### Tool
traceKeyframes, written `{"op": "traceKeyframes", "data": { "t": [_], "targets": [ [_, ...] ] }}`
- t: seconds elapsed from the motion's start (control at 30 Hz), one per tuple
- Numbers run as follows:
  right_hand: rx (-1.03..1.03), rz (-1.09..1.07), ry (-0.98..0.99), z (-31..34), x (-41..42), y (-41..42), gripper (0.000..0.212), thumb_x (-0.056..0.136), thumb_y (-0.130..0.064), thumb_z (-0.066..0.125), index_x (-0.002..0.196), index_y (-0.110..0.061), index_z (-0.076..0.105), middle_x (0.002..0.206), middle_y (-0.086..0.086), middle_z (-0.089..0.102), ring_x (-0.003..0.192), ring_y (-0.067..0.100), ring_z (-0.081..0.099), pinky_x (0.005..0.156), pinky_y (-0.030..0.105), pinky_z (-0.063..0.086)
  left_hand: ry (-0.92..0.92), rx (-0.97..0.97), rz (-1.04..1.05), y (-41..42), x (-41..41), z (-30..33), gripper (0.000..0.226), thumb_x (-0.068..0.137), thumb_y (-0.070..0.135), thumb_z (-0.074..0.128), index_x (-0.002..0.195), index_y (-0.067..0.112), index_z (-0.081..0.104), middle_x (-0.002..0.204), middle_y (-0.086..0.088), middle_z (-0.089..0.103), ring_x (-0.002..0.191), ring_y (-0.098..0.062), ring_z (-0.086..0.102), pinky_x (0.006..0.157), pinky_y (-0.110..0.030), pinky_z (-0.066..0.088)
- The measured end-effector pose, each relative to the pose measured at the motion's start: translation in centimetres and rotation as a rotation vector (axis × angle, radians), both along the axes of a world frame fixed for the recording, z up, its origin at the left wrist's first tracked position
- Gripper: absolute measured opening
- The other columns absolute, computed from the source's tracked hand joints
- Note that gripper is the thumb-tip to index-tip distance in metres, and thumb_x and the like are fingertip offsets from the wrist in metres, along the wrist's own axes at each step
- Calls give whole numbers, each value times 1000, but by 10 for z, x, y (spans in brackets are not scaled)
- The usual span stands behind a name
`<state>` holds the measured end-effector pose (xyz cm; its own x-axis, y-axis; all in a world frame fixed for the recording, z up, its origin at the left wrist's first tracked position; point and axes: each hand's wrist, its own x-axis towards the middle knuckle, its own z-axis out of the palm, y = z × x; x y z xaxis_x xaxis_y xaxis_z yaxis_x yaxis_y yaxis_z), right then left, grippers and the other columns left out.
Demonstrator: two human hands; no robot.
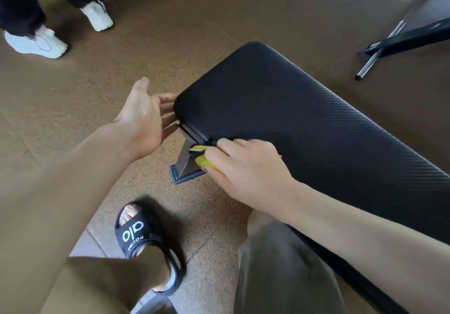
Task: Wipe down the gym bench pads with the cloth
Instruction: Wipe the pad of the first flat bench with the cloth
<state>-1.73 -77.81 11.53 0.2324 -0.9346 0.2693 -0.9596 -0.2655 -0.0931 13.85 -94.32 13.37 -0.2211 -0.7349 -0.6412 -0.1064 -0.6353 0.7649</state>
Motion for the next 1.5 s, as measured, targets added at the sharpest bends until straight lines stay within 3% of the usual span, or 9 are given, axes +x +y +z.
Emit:
{"op": "traceKeyframes", "data": {
  "t": [0.2,0.47,0.73,0.83,0.97,1.1,1.2,1.3,1.5],
  "targets": [
    [-62,0,49,-2,-33,37,23,104,-37,54,93,-20,63,79,-1,58,64,21,61,52,32,40,-32,-37,39,3,-5,-1,67,105,58,24,129,8,62,118,-10,74,111,-24,70,98,-40,55],
    [-136,-298,16,-3,8,-132,25,106,-39,47,109,-19,62,81,-1,63,61,24,60,49,28,9,-30,-66,76,-3,-14,-7,56,107,53,28,110,8,60,107,-12,71,98,-26,69,88,-38,55],
    [-27,-136,-51,-3,-7,-18,29,105,-40,48,104,-18,66,83,1,67,67,19,67,53,24,46,-52,-49,106,2,-35,-27,41,108,52,26,85,22,43,89,-4,63,80,-16,55,87,-35,46],
    [-41,-155,-25,-1,-6,-69,26,105,-39,47,103,-18,63,80,0,63,64,22,63,48,30,37,-44,-54,97,4,-39,-30,44,108,53,26,82,23,44,79,1,58,77,-14,54,79,-32,43],
    [-30,-260,-14,-2,-14,-149,27,105,-40,41,108,-21,59,85,-2,63,70,27,62,53,34,29,-83,-96,-7,3,-37,-40,47,107,53,27,139,24,47,138,2,52,124,-14,49,103,-31,33],
    [52,-414,-13,1,-51,-198,27,106,-39,36,112,-21,55,89,-5,54,86,29,62,64,37,30,-163,-122,0,5,-39,-39,45,109,41,27,149,25,36,152,3,40,141,-18,37,122,-39,24],
    [65,-561,-53,3,-90,-193,29,108,-40,33,117,-20,53,95,0,56,86,32,56,70,39,30,-194,-123,12,5,-43,-37,38,108,38,26,136,22,47,134,0,51,120,-18,47,117,-43,33],
    [62,-752,-104,4,-121,-156,32,109,-44,31,117,-20,51,102,6,62,89,35,57,71,40,31,-243,-141,61,8,-47,-35,27,107,34,28,101,26,53,95,7,49,83,-12,43,86,-33,35],
    [58,-1004,-129,3,-113,-66,29,110,-44,30,104,-20,45,93,3,56,74,31,45,64,38,28,-257,-154,181,12,-59,-33,28,104,30,29,83,25,47,83,8,47,76,-9,43,76,-32,36]
  ]
}}
